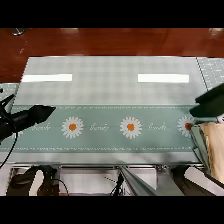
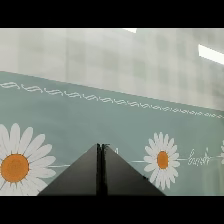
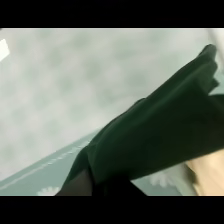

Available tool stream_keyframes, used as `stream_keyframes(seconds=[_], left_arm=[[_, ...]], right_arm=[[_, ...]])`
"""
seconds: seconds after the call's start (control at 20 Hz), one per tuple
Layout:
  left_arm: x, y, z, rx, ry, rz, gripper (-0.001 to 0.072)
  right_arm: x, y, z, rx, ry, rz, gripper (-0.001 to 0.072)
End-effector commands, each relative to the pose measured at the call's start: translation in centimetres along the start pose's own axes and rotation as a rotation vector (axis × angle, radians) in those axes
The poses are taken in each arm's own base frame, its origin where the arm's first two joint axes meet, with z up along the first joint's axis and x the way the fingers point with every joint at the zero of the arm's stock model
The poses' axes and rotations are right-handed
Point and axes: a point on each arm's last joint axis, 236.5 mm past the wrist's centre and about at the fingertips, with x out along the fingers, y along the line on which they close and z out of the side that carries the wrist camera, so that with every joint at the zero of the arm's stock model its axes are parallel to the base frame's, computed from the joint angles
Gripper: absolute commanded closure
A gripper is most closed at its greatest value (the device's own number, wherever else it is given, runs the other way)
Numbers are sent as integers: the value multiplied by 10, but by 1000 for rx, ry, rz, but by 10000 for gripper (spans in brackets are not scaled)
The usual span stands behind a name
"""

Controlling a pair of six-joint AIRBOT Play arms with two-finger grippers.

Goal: Fold the shirts.

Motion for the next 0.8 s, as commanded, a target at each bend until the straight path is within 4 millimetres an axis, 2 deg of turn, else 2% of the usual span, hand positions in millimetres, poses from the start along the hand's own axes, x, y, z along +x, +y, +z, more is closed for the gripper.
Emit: stream_keyframes(seconds=[0.0,0.05,0.15,0.25,0.35,0.4,0.45,0.5,0.65,0.75], left_arm=[[0,1,2,-1,-7,2,668],[0,1,3,-1,-15,4,668],[0,2,9,-1,-37,9,668],[0,4,13,-3,-53,14,668],[0,5,15,-4,-63,16,668],[0,5,18,-4,-74,19,668],[0,6,22,-4,-91,23,668],[-1,7,30,-6,-124,27,668],[-2,5,57,-49,-223,7,668],[1,-8,74,-59,-223,-46,668]], right_arm=[[-35,-107,-50,156,-15,-377,679],[-40,-125,-68,213,-10,-441,679],[-44,-144,-101,310,1,-488,678],[-60,-171,-130,439,-14,-611,678],[-74,-188,-142,538,-50,-701,672],[-78,-192,-142,565,-68,-723,510],[-76,-193,-139,557,-71,-719,190],[-70,-190,-133,527,-65,-689,89],[-35,-162,-96,428,-92,-476,89],[-18,-126,-50,373,-202,-270,94]])
